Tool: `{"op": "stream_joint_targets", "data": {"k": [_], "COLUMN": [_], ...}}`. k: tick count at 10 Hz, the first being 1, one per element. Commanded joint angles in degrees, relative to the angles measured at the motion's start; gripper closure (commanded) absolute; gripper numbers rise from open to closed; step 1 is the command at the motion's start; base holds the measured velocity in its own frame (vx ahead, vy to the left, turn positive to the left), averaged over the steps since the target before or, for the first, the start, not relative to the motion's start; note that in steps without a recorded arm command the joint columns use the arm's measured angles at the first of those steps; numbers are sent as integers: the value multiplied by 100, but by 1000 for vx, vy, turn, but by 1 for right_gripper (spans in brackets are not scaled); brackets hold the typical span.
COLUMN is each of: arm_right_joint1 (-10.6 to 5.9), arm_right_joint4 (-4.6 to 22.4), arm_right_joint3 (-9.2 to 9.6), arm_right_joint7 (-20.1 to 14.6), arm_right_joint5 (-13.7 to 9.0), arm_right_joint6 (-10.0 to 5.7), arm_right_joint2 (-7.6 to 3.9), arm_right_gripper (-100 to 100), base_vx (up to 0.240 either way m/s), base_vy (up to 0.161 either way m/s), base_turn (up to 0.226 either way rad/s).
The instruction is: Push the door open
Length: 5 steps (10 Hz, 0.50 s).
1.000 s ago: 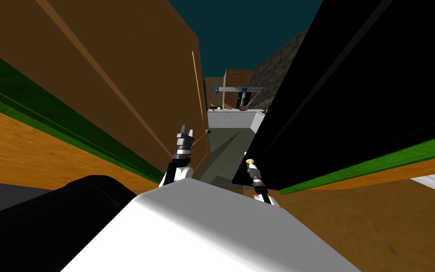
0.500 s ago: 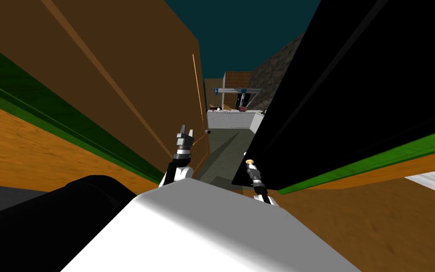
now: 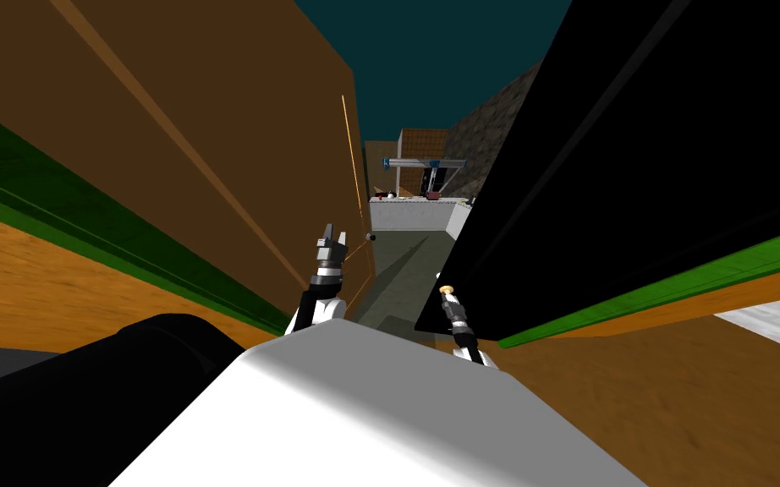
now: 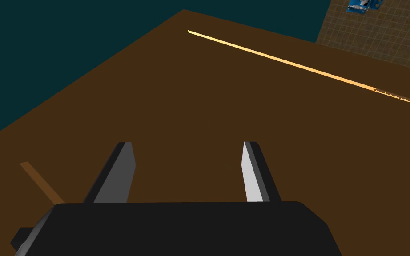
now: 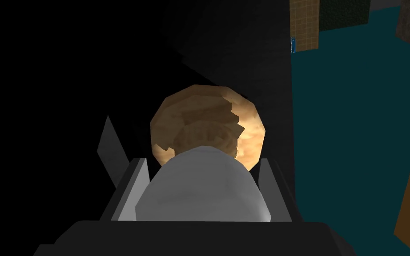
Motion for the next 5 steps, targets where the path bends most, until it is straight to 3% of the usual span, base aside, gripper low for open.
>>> {"op": "stream_joint_targets", "data": {"k": [1,5], "arm_right_joint1": [-49,-87], "arm_right_joint4": [20,56], "arm_right_joint3": [19,91], "arm_right_joint7": [-286,-848], "arm_right_joint5": [-76,-212], "arm_right_joint6": [-22,-32], "arm_right_joint2": [-4,22], "arm_right_gripper": [100,100], "base_vx": [51,41], "base_vy": [5,7], "base_turn": [-33,-32]}}
